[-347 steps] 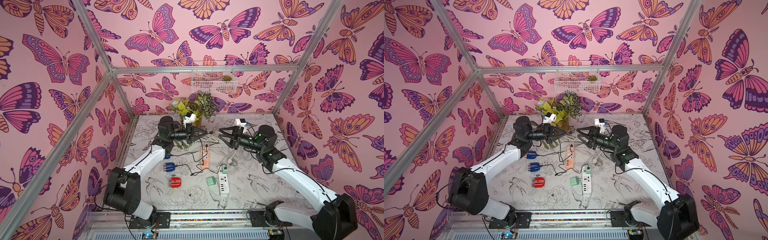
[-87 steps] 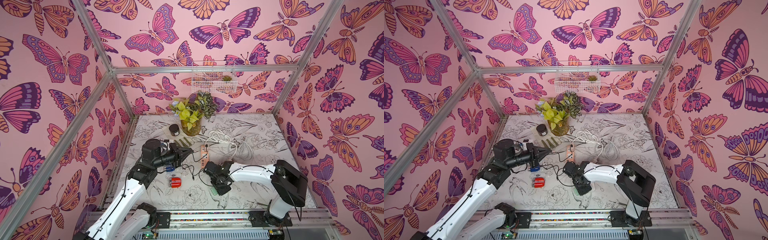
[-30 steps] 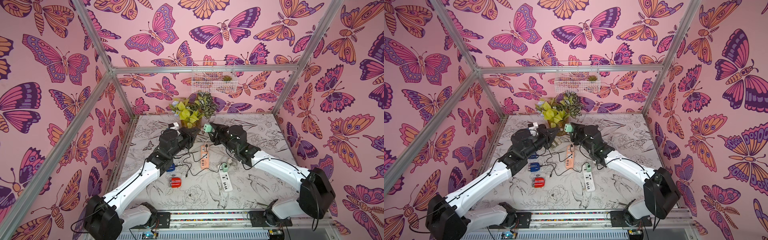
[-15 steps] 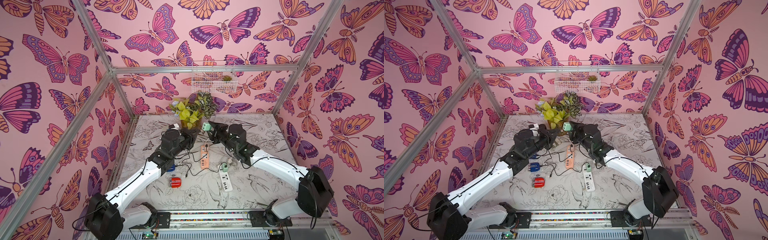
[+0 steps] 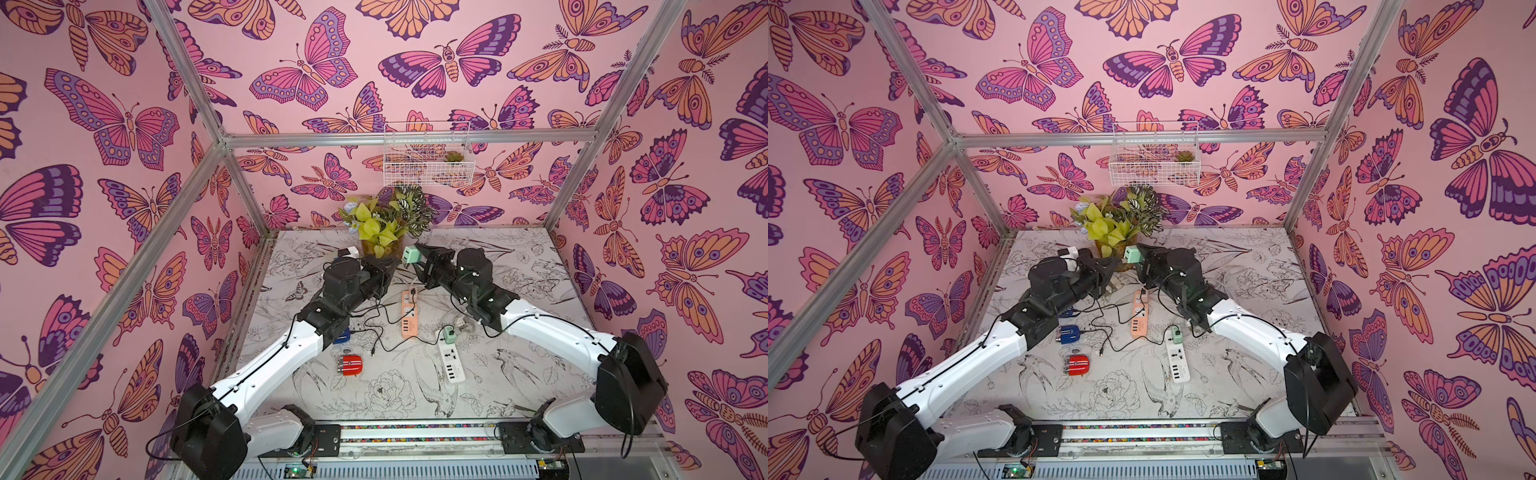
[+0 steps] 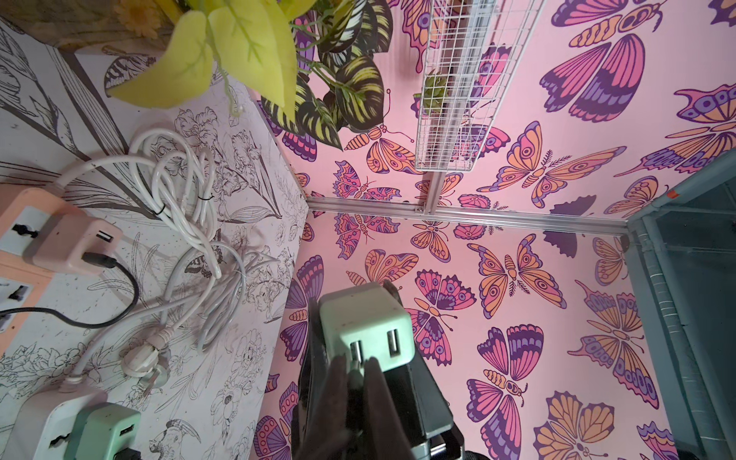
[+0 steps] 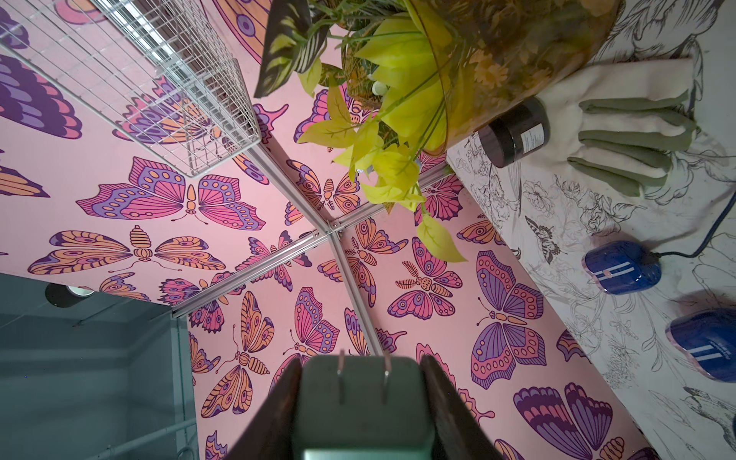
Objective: Charge the electric shaver
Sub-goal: Insert the charging cable into the plug.
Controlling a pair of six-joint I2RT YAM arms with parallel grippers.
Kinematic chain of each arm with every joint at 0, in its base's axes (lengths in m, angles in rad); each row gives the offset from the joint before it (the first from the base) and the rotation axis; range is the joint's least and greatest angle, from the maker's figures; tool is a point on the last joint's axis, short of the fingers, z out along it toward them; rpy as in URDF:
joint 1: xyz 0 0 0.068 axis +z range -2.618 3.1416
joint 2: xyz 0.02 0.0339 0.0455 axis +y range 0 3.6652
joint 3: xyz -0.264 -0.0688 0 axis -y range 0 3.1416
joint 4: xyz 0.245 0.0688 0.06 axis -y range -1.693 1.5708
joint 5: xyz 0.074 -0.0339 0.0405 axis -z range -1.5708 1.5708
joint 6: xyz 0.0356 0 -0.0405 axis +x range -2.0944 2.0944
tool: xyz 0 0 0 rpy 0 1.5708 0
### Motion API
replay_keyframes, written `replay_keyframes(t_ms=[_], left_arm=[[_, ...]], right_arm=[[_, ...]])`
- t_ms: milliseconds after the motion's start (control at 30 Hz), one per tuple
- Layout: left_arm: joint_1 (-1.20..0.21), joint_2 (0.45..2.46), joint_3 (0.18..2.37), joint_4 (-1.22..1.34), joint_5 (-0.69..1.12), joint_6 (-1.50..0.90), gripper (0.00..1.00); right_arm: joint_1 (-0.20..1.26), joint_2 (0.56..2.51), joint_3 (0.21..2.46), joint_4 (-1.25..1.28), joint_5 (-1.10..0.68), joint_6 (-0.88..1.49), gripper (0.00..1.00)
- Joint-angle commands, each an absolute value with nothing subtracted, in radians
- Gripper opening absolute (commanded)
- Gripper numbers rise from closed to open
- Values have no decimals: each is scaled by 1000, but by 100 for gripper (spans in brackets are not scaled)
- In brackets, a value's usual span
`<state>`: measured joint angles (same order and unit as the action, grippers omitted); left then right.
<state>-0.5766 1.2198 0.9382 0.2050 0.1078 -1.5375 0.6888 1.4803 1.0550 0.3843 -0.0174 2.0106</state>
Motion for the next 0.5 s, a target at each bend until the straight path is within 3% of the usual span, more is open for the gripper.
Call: replay_keyframes(t_ms=[0, 467], left_arm=[[-580, 1229, 958, 198, 109, -1536, 0], [-575, 1242, 972, 126, 97, -1542, 0]], right_arm=[[683, 1466, 1077, 384, -28, 1985, 0], [687, 1451, 1076, 390, -43, 1964, 0]])
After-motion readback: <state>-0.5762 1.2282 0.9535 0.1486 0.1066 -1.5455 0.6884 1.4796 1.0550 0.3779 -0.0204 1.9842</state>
